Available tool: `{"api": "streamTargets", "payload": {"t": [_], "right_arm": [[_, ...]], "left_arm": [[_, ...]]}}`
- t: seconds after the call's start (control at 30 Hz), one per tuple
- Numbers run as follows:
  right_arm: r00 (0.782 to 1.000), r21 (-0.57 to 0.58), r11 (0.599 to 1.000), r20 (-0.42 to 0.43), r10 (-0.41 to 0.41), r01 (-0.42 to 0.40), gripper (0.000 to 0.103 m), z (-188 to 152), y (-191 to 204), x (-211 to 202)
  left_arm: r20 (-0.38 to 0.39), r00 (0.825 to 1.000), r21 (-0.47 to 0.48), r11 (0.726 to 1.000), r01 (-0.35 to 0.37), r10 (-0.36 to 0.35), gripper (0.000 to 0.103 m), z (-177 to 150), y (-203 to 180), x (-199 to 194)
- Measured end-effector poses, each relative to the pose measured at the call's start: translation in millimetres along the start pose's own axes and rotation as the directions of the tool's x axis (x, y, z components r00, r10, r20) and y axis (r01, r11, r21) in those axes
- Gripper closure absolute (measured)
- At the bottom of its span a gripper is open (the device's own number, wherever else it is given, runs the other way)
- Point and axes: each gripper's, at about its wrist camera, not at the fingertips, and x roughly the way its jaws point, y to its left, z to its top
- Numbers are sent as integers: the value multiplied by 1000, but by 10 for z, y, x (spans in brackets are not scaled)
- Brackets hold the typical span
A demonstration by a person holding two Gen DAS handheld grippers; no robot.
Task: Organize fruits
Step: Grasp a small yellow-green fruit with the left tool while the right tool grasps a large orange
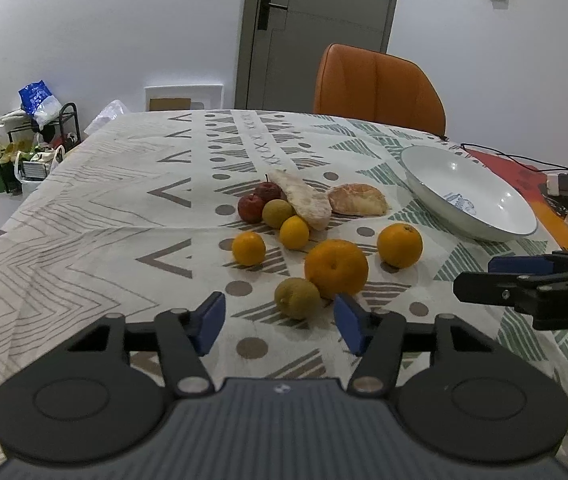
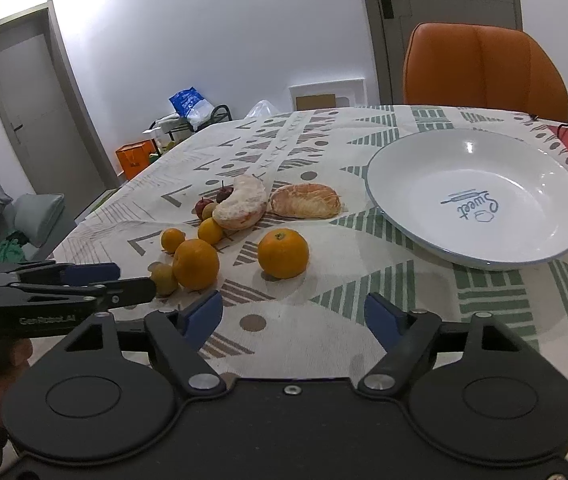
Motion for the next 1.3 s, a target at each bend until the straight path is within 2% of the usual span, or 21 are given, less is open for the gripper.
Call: {"api": "streamTargets", "payload": {"t": [0.37,0.47,0.5,1.3], "right_arm": [[1000,-6,1000,-15,-14,14,29,75,-51,163],[1000,-6,1000,-18,-18,17,29,88,-65,207],[1000,-6,1000,-20,-19,19,29,90,-67,222],[999,-38,999,-33,-21,20,30,205,-26,525]], "left_arm": [[-26,999,-21,999,29,-29,55,5,34,180],[-21,1000,-25,1000,12,-13,74,23,42,201],[-24,1000,-35,999,10,-11,77,34,50,206],[20,995,-54,994,-95,96,77,177,302,-20]]}}
